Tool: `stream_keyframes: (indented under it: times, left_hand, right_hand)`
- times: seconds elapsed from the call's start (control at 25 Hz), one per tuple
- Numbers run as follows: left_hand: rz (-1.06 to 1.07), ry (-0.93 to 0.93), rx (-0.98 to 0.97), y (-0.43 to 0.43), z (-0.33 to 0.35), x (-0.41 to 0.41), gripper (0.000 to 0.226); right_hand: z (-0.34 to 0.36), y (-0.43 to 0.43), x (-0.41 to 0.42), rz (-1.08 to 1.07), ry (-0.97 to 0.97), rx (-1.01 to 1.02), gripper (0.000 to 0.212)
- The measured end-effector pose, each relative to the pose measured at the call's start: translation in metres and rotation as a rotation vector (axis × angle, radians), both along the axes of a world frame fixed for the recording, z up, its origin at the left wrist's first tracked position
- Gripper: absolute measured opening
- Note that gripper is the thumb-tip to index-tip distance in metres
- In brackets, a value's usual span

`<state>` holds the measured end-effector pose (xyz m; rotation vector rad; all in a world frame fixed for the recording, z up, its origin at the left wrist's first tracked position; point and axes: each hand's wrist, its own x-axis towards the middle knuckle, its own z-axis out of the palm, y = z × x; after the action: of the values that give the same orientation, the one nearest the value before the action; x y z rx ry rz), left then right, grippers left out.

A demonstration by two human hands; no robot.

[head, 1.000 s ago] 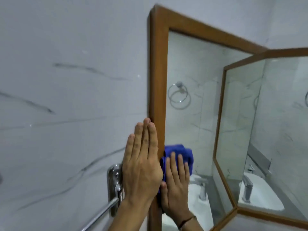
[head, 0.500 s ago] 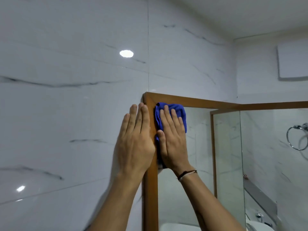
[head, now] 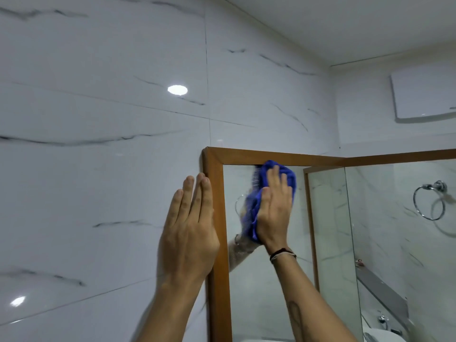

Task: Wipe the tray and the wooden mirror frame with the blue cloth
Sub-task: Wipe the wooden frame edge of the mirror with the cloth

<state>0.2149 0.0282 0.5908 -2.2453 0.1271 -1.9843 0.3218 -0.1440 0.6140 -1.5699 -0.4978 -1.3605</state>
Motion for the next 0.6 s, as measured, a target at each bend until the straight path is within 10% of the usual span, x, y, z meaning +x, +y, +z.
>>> stream_keyframes:
  times: [0.08, 0.28, 0.44, 0.6]
  left_hand:
    - [0.016, 0.017, 0.030, 0.002, -0.003, -0.002, 0.065]
    - [-0.002, -0.054, 0.021, -0.002, -0.009, 0.009, 0.065]
    - [-0.020, -0.007, 0.022, 0.000, -0.010, 0.000, 0.070]
    - [-0.014, 0.002, 0.016, -0.002, -0.010, 0.001, 0.063]
  right_hand:
    - [0.005, 0.015, -0.013, 0.027, 0.118, 0.116, 0.063]
    - [-0.017, 0.038, -0.014, -0.043, -0.316, -0.346, 0.066]
    - [0.006, 0.007, -0.002, 0.059, 0.096, 0.134, 0.065]
    - [-0.003, 0.053, -0.023, 0.076, -0.146, -0.105, 0.067]
